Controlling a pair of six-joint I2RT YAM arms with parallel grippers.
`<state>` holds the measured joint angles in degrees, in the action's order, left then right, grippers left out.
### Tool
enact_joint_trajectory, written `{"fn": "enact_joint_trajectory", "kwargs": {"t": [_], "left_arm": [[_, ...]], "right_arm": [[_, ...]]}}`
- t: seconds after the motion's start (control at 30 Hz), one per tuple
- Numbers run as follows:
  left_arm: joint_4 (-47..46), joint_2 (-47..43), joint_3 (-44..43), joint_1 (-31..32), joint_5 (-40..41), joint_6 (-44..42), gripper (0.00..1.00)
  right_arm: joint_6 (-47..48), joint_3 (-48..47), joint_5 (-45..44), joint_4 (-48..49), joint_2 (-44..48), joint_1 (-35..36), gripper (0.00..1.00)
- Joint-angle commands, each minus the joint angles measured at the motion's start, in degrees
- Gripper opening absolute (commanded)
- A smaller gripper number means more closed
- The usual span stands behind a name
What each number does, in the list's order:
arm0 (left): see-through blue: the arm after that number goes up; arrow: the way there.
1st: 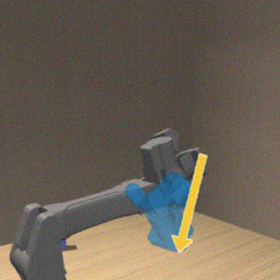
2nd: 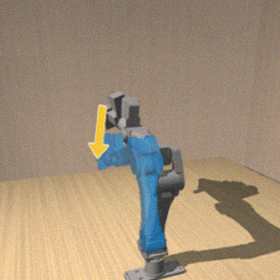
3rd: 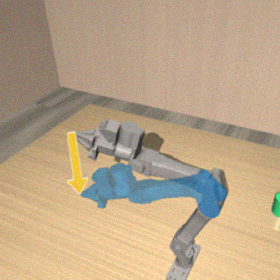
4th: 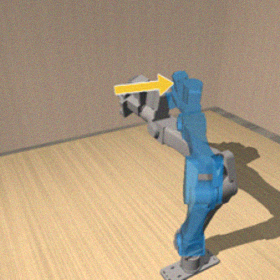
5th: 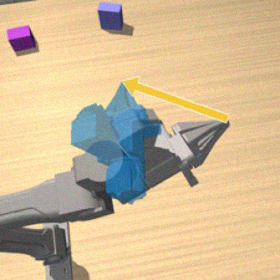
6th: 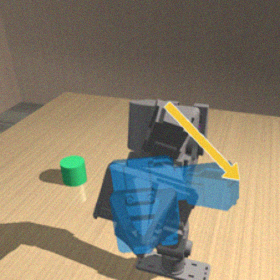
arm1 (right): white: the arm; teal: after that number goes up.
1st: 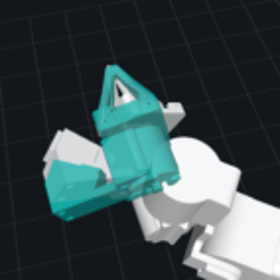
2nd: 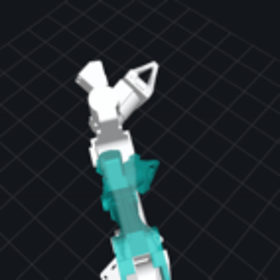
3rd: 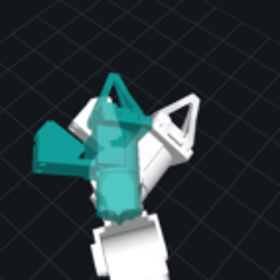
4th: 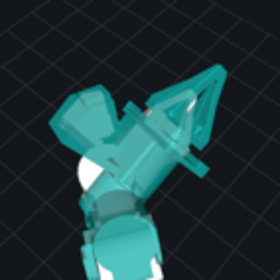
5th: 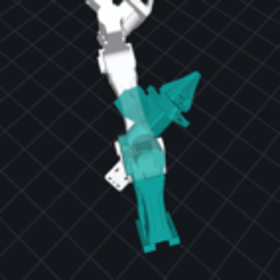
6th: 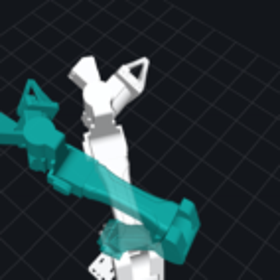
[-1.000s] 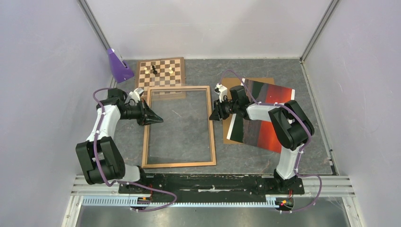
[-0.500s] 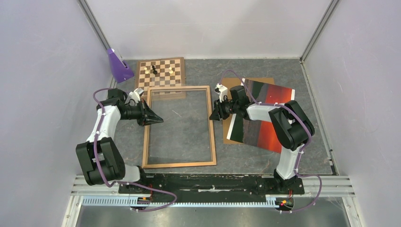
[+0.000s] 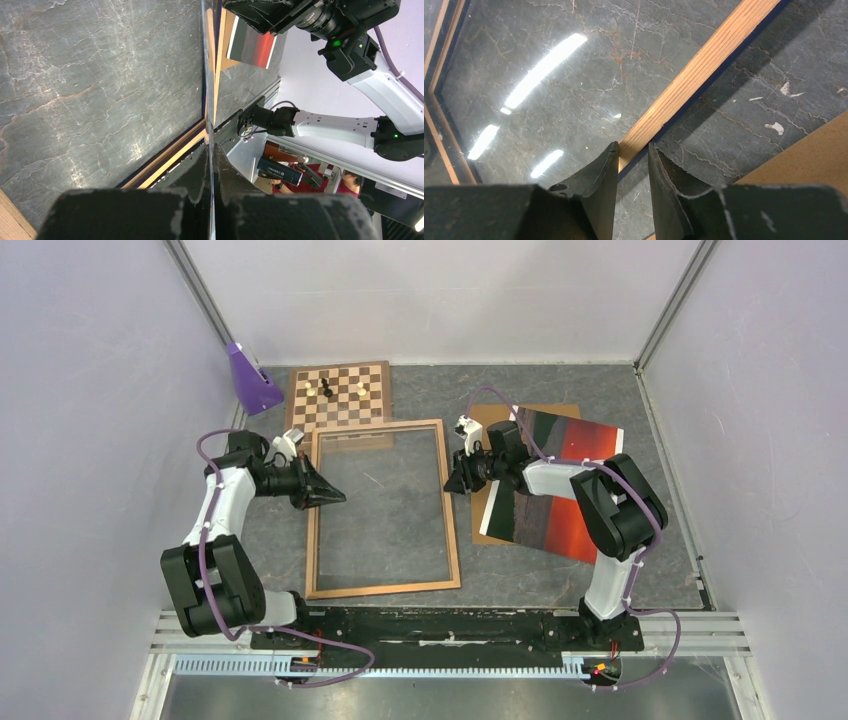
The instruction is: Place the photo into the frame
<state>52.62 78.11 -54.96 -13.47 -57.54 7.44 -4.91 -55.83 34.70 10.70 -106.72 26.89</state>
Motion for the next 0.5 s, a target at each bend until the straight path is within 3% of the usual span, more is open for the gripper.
{"fn": "enact_joint_trajectory", "kwargs": {"t": [0.0, 0.47], "left_arm": [[-1.5, -1.4, 2.4, 0.3, -2.2, 4.4, 0.02], [-4.1, -1.8, 4.5, 0.3, -3.2, 5.1, 0.02]], "right_arm": [[0.9, 0.5, 0.1, 2.8, 1.5, 1.1, 0.29], [1.0, 0.6, -0.2, 3.0, 1.8, 1.6, 0.29]]}}
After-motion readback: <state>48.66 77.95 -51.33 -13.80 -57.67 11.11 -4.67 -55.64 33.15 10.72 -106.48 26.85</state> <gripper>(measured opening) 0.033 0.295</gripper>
